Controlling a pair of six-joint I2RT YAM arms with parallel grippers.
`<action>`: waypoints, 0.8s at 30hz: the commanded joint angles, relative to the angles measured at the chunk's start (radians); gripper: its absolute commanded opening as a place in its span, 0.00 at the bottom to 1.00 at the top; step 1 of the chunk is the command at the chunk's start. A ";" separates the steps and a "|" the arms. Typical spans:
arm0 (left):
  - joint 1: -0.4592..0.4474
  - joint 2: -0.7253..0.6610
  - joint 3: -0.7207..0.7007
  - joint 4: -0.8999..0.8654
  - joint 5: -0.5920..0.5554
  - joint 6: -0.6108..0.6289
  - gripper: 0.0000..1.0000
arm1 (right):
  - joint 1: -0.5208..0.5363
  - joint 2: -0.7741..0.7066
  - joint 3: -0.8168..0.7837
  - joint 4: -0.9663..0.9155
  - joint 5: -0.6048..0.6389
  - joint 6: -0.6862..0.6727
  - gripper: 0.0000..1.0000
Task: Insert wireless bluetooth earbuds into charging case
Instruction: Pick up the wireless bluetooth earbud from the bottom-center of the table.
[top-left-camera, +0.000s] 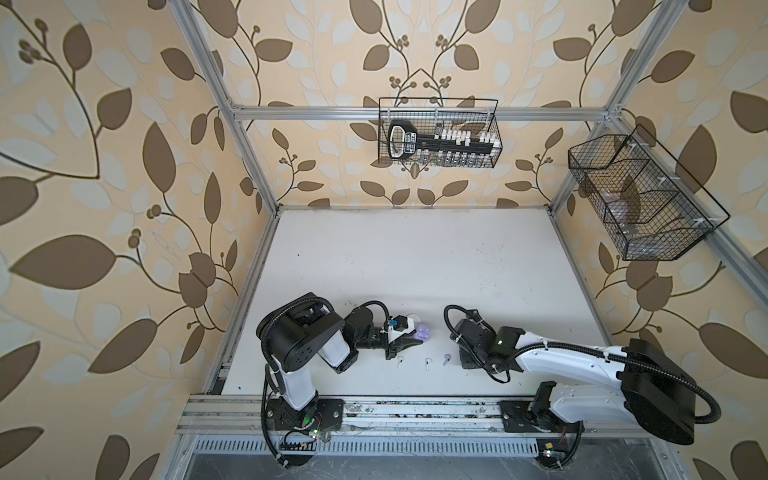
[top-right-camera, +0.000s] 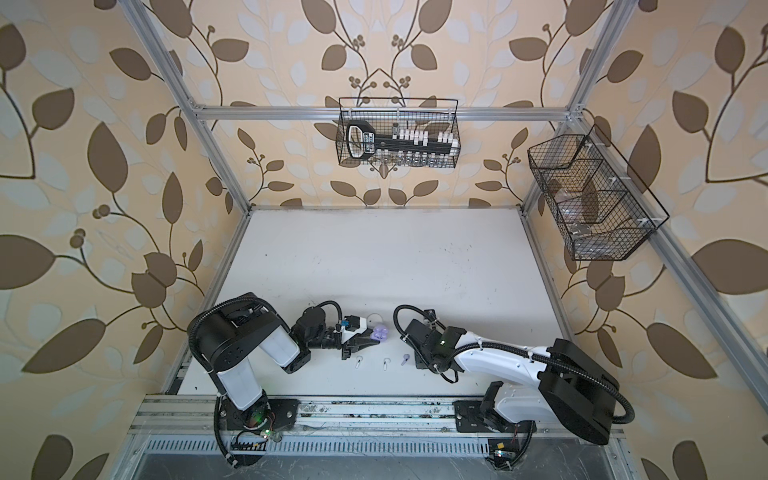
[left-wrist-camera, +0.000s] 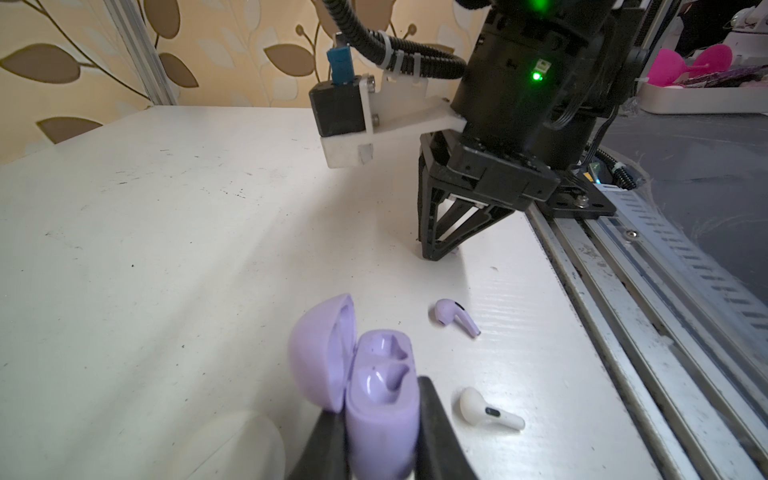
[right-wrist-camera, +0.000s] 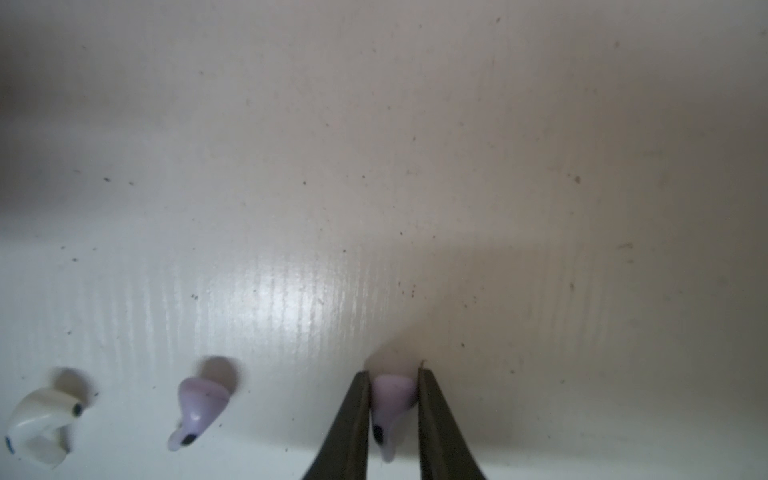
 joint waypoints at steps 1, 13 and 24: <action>-0.011 0.003 -0.008 0.072 -0.001 0.021 0.12 | 0.003 0.015 0.016 -0.017 -0.001 -0.001 0.20; -0.011 0.003 -0.005 0.067 -0.005 0.016 0.12 | 0.027 -0.044 0.016 0.051 -0.003 -0.028 0.16; -0.011 0.005 -0.003 0.085 -0.048 0.004 0.12 | 0.077 -0.169 0.002 0.197 0.122 -0.013 0.13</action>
